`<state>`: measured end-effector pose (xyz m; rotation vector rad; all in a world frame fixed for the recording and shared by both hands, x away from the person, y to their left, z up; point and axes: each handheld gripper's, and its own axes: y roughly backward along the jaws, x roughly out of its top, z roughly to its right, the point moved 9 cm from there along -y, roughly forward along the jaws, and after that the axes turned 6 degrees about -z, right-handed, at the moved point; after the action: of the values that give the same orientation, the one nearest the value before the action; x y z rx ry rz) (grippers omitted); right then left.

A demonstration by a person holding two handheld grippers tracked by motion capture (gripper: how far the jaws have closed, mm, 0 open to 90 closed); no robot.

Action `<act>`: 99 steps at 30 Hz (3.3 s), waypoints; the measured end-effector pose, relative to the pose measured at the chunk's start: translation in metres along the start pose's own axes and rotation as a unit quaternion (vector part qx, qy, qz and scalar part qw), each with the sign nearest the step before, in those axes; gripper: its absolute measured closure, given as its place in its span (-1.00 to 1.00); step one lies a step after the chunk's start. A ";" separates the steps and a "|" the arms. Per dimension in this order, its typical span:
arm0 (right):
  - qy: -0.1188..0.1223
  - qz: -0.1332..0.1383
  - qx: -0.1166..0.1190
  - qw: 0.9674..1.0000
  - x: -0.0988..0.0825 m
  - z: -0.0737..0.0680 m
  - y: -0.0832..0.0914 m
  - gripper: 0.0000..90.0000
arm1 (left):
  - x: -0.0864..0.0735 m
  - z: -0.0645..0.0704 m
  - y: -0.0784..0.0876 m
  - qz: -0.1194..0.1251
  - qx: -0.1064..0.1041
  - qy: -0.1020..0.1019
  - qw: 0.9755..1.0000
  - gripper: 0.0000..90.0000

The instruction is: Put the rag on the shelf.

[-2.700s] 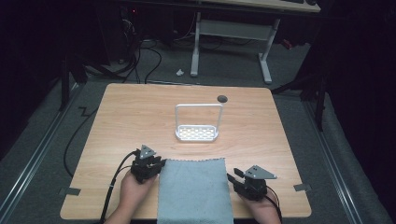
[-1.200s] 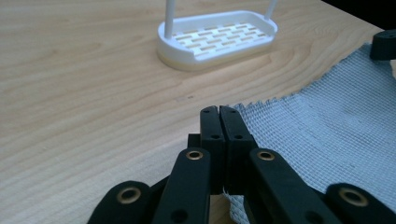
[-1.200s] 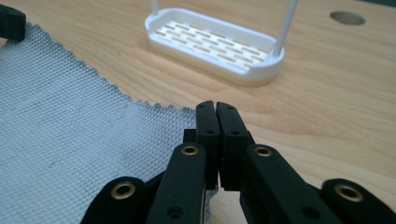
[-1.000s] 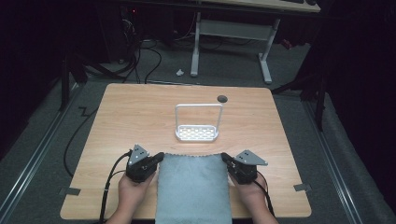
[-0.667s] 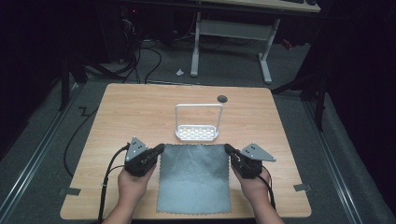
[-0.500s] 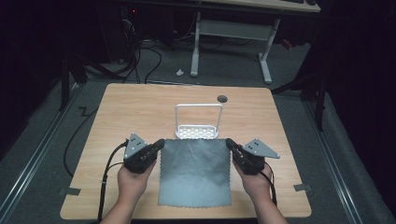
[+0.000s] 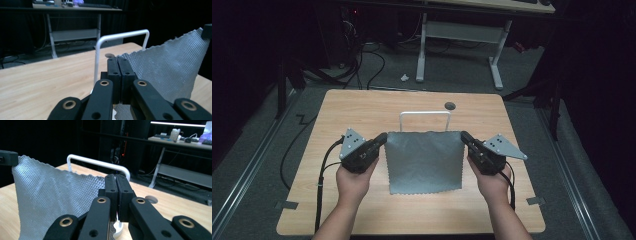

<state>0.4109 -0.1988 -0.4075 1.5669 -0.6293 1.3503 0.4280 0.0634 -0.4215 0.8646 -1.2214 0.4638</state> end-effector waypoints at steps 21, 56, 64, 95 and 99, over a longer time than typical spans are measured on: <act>-0.001 0.034 -0.021 0.999 0.060 0.023 -0.001 1.00 | 0.071 -0.011 -0.007 0.039 0.035 -0.037 0.998 0.99; -0.021 -0.052 -0.039 0.998 0.048 0.087 -0.120 1.00 | 0.043 -0.074 -0.124 -0.091 0.050 -0.024 0.994 0.99; -0.019 -0.075 -0.025 0.997 0.016 0.081 -0.129 1.00 | 0.017 -0.074 -0.121 -0.098 0.037 -0.010 0.994 0.99; -0.009 -0.114 -0.005 0.993 -0.048 0.056 -0.138 1.00 | -0.051 -0.053 -0.131 -0.138 -0.006 -0.005 0.990 0.98; -0.014 -0.125 -0.008 0.992 -0.058 0.059 -0.140 1.00 | -0.057 -0.053 -0.131 -0.143 -0.005 0.000 0.990 0.98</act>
<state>0.5415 -0.2023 -0.5044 1.5964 -0.4423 1.1350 0.5385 0.0328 -0.5219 1.0127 -1.0778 0.2247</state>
